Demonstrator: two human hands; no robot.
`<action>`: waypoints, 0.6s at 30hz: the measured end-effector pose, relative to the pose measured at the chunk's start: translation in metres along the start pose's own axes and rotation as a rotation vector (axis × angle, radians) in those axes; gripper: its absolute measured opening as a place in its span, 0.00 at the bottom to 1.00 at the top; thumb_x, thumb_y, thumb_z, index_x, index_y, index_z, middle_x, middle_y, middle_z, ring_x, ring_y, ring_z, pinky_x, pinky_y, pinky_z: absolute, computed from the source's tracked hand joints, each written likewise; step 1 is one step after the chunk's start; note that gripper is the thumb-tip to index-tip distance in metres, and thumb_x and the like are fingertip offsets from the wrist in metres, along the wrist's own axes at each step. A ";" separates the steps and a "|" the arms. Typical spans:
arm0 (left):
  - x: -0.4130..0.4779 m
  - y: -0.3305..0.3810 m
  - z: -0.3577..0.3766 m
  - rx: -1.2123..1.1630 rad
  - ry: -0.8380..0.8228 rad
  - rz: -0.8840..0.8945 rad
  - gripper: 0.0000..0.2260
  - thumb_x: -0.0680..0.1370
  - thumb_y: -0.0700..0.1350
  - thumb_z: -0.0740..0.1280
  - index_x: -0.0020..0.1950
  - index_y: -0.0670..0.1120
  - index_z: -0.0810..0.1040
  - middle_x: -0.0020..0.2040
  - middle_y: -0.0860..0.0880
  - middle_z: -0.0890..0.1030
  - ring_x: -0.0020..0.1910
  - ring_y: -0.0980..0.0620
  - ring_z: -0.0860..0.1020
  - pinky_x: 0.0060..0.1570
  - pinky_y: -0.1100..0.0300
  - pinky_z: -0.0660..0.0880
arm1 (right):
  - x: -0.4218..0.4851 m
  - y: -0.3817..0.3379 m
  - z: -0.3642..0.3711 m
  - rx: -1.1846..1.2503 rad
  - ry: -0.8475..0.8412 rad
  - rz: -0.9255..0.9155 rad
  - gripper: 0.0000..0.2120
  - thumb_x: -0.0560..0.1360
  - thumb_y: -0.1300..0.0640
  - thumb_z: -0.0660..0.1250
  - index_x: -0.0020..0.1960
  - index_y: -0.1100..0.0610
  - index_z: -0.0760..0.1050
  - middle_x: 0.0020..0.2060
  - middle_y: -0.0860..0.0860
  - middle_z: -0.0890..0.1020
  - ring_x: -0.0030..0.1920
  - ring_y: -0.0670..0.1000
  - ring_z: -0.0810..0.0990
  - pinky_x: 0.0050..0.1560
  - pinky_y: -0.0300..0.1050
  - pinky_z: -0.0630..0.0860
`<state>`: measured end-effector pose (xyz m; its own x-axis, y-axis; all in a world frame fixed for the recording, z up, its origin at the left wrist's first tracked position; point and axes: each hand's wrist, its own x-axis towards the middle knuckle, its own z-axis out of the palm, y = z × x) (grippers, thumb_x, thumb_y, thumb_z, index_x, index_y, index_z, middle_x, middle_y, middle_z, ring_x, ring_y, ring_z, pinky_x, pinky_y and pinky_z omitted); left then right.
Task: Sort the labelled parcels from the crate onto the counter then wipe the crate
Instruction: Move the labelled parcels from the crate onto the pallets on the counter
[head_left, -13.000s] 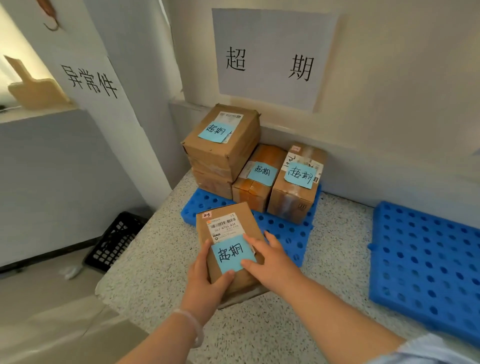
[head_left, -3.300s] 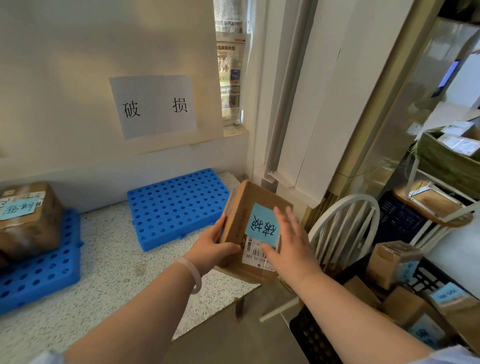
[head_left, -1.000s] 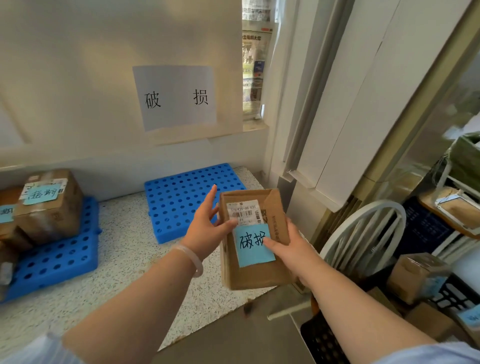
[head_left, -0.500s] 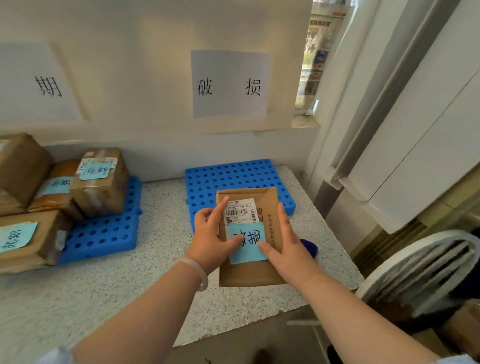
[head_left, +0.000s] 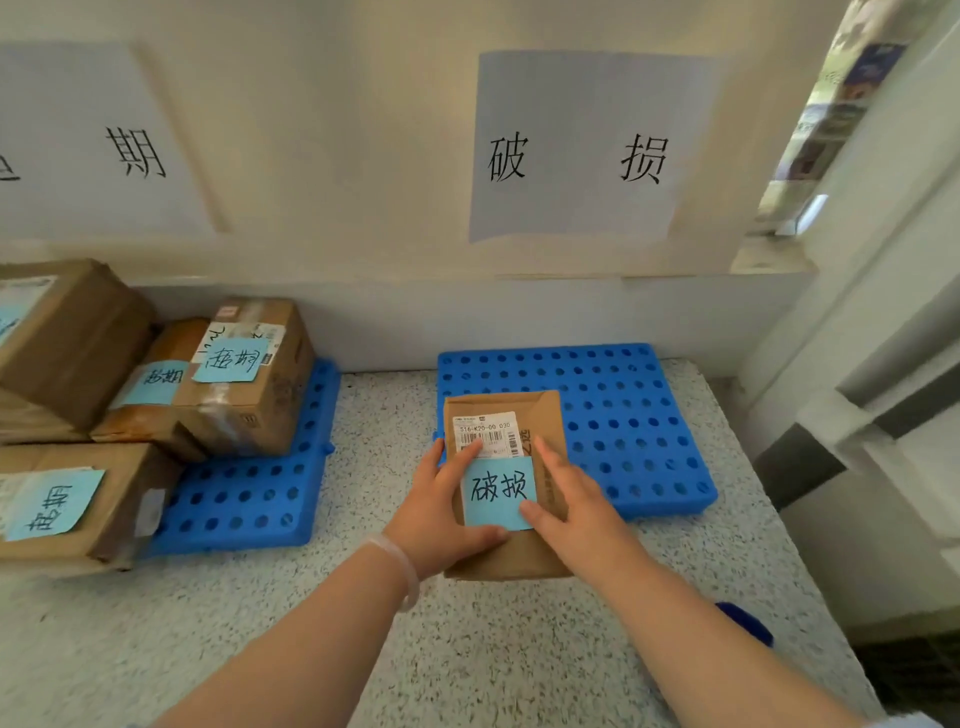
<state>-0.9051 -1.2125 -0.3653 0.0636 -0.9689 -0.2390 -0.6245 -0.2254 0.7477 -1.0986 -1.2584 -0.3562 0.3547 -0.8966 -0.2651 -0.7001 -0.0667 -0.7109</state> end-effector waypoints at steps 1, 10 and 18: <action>0.012 -0.005 -0.001 -0.012 0.004 -0.018 0.46 0.68 0.56 0.77 0.78 0.62 0.53 0.79 0.53 0.43 0.78 0.49 0.52 0.74 0.55 0.58 | 0.014 0.001 0.001 0.002 -0.018 -0.001 0.36 0.77 0.41 0.65 0.75 0.28 0.46 0.75 0.44 0.59 0.72 0.47 0.62 0.69 0.52 0.68; 0.114 -0.032 -0.011 -0.125 0.028 -0.118 0.43 0.71 0.55 0.75 0.76 0.64 0.51 0.77 0.50 0.59 0.75 0.49 0.61 0.73 0.48 0.63 | 0.133 0.007 0.002 -0.001 -0.048 0.013 0.34 0.77 0.40 0.64 0.76 0.30 0.48 0.73 0.44 0.64 0.69 0.46 0.66 0.64 0.48 0.72; 0.172 -0.030 -0.048 -0.059 0.062 -0.143 0.42 0.72 0.55 0.75 0.77 0.64 0.52 0.74 0.50 0.62 0.71 0.48 0.65 0.71 0.49 0.65 | 0.204 -0.013 -0.009 0.013 -0.086 -0.032 0.37 0.77 0.42 0.66 0.78 0.37 0.49 0.75 0.47 0.61 0.73 0.48 0.62 0.66 0.47 0.66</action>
<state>-0.8382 -1.3775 -0.3995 0.1979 -0.9305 -0.3083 -0.5589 -0.3655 0.7443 -1.0225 -1.4440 -0.3952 0.4291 -0.8532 -0.2965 -0.6795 -0.0887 -0.7283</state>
